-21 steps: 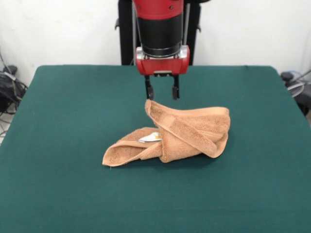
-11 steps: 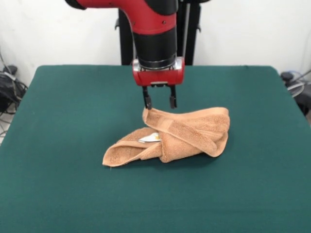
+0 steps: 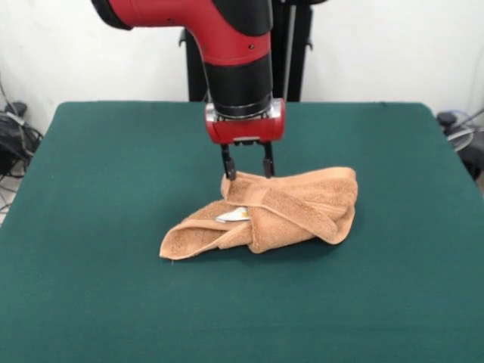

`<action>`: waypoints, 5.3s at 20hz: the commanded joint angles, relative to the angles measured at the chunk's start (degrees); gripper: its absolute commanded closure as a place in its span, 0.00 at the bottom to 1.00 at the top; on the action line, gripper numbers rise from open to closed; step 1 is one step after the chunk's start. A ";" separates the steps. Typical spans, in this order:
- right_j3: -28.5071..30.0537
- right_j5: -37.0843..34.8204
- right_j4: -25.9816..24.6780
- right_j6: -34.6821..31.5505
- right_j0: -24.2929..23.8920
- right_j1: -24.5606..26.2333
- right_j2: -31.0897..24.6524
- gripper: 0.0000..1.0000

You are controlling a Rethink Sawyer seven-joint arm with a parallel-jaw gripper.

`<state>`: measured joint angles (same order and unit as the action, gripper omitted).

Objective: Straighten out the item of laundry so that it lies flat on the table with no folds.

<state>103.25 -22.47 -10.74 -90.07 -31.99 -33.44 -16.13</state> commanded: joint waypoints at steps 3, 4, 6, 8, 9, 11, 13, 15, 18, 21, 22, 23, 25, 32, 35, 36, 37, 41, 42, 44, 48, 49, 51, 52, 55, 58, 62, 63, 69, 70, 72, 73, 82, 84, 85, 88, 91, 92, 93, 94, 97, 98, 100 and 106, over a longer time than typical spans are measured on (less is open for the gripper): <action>-0.86 -3.27 -0.85 -0.69 0.21 -6.99 -5.24 0.00; -0.69 -3.42 -0.65 -0.66 0.05 -7.34 -5.51 0.00; -0.33 -3.64 -0.27 -0.74 -0.29 -7.75 -6.01 0.00; -0.48 -3.61 -0.25 -0.77 -0.54 -7.46 -6.36 0.00; -0.81 -3.83 -0.31 -0.62 -0.60 -7.42 -6.47 0.00; -1.28 -4.80 -0.33 -0.36 -0.57 -7.74 -6.37 0.00; -1.46 -5.32 -0.35 -0.07 -0.72 -7.72 -6.45 0.00; -1.60 -4.94 -0.63 0.02 -0.82 -6.95 -6.44 0.00; -1.86 -4.07 -1.62 -0.01 -0.57 -5.64 -5.67 0.00; -2.04 -2.53 -2.21 0.36 -1.26 -3.55 -5.96 0.00; -2.26 -2.51 -2.27 0.49 -1.40 -3.20 -5.98 0.00; -2.48 -2.50 -2.33 0.62 -1.53 -2.86 -6.00 0.00; -2.50 -2.50 -2.64 1.09 -1.92 -2.40 -6.09 0.00; -1.71 -1.92 -3.15 1.04 -2.68 -1.81 -6.05 0.00; -2.23 -3.00 -3.17 1.47 -3.00 -2.12 -5.98 0.00; -2.35 -3.05 -3.22 1.53 -3.07 -2.04 -6.00 0.00; -2.48 -3.11 -3.26 1.59 -3.14 -1.96 -6.01 0.00; -2.49 -2.64 -3.43 1.45 -3.41 -1.25 -6.19 0.00; -2.45 -2.39 -3.46 1.41 -3.56 -0.96 -6.29 0.00; -3.09 -2.58 -3.49 1.59 -3.58 -0.52 -6.35 0.00; -6.14 -1.08 -5.10 1.49 -1.28 4.32 -5.06 0.00; -6.10 0.72 -5.40 0.91 -1.09 5.77 -5.09 0.00; -5.58 1.40 -5.61 -0.02 -0.68 6.35 -4.70 0.00; -5.32 1.41 -5.83 -0.32 -0.45 5.85 -4.46 0.00; -5.26 0.75 -6.50 -0.50 -0.07 4.53 -4.21 0.00; -5.47 -0.06 -7.10 -0.30 -0.06 3.76 -4.51 0.00; -5.02 0.68 -8.11 -0.50 0.16 2.15 -4.65 0.00; -4.83 0.67 -8.31 -0.75 0.32 1.71 -4.51 0.00; -5.77 0.23 -9.61 0.60 -0.11 1.45 -5.61 1.00; -5.86 0.14 -9.63 0.79 -0.17 1.51 -5.75 1.00; -6.10 0.07 -9.84 1.21 -0.20 1.59 -5.93 1.00; -6.39 -0.05 -10.10 1.48 -0.03 1.57 -5.80 1.00; -7.44 -1.18 -12.85 1.04 2.03 0.04 -4.08 1.00; -8.16 -2.81 -12.57 0.99 2.21 0.46 -4.10 1.00; -8.23 -3.26 -12.36 0.96 2.06 0.57 -4.36 1.00; -6.36 -2.73 -11.81 -0.66 1.63 -0.23 -4.30 1.00; -1.76 -6.48 -8.66 -1.63 0.52 -5.51 -5.30 1.00; -0.33 -8.07 -7.51 -1.59 0.12 -7.67 -5.86 1.00; -0.06 -10.39 -6.33 -1.59 0.14 -8.81 -5.98 1.00; -0.04 -11.10 -6.05 -1.08 0.11 -9.59 -6.33 1.00; 1.18 -10.81 -5.38 -1.20 -0.33 -9.95 -6.90 1.00; 1.87 -10.01 -5.24 -1.46 -0.67 -9.91 -7.15 1.00; 2.98 -9.18 -5.01 -1.89 -0.96 -10.54 -7.20 1.00; 6.90 -10.11 -3.23 -3.07 -0.67 -16.64 -6.16 1.00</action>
<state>103.37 -27.68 -16.48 -90.07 -32.42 -44.45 -19.15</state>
